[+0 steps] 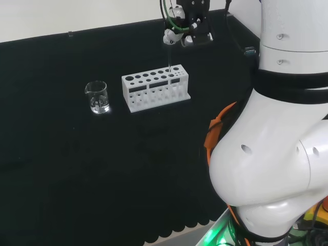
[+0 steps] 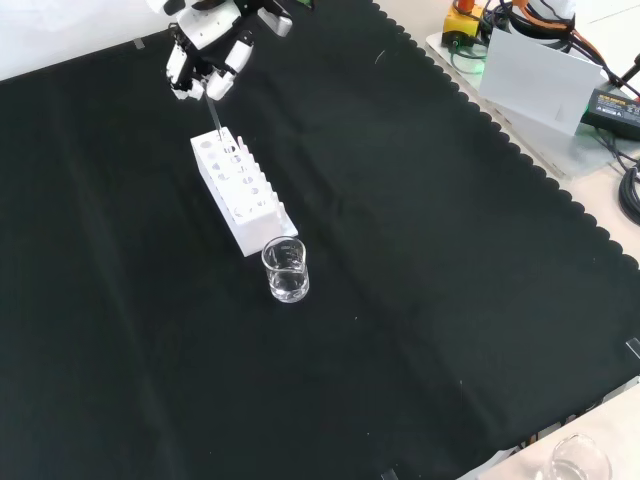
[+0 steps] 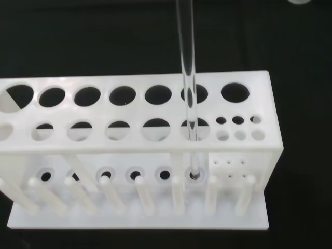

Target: Take the glass rod from the white test tube rack.

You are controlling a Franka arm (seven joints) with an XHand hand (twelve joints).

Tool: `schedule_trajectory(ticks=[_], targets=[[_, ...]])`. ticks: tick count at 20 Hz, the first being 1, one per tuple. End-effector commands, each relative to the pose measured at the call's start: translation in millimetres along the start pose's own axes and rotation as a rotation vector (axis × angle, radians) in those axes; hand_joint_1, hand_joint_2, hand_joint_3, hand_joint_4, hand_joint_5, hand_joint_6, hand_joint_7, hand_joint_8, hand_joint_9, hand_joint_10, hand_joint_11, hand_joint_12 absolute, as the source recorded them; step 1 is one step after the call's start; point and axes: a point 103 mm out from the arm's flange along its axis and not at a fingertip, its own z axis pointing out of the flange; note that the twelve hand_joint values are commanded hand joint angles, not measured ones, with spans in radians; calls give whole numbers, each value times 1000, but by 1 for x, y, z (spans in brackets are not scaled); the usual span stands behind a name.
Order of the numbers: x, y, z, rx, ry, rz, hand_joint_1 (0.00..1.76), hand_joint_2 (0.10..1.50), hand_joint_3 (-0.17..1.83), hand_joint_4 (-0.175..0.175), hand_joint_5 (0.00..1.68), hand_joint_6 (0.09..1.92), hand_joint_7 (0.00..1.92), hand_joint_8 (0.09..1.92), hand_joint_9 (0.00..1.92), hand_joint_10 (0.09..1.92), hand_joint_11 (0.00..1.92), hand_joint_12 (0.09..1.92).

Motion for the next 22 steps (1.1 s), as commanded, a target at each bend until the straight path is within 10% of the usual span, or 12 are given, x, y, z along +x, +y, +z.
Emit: schedule_trajectory(ticks=[1, 4, 10, 22], targets=[[4, -6, -7, -204, -3, -31, 1112, 1239, -4, -114, 735, 1351, 866, 1013, 1393, 670, 1439, 706], [8, -11, -11, -322, -25, -53, 1223, 1171, -96, -58, 905, 1066, 1053, 997, 1417, 732, 1453, 645], [13, -17, -21, -358, -49, -45, 1303, 1082, -175, -131, 1187, 560, 1330, 616, 1581, 565, 1585, 462], [17, -37, -56, -406, -62, -3, 1321, 1051, -175, -170, 1302, 329, 1415, 477, 1660, 479, 1650, 382]])
